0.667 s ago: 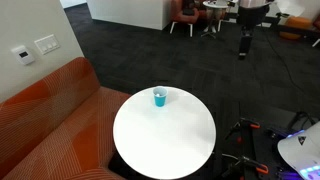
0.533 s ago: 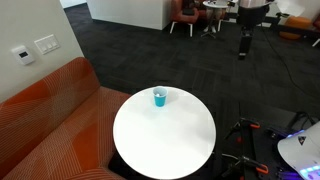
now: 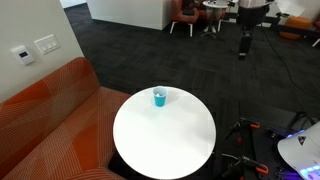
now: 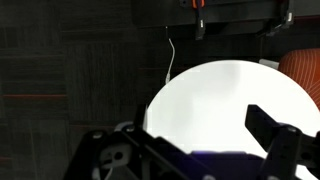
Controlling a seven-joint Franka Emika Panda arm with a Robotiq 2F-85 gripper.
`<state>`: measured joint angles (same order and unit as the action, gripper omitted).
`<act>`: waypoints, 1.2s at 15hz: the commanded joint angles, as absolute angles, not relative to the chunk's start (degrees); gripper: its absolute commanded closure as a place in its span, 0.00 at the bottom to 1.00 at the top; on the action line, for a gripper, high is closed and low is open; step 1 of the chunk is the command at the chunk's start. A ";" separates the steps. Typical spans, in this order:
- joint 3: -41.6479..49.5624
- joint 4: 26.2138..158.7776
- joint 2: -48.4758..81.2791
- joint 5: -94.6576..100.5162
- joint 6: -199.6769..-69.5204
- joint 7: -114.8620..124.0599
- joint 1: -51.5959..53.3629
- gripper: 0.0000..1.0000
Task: Put the marker on the table
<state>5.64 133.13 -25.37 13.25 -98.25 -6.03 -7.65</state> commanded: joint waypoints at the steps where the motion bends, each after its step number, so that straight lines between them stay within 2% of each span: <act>1: 6.03 132.73 -25.11 13.24 -98.27 -5.41 -7.09 0.00; 8: 5.80 125.98 -17.00 5.23 -100.15 6.70 -7.60 0.00; 18: 5.89 115.44 1.08 -8.42 -109.92 26.00 -7.51 0.00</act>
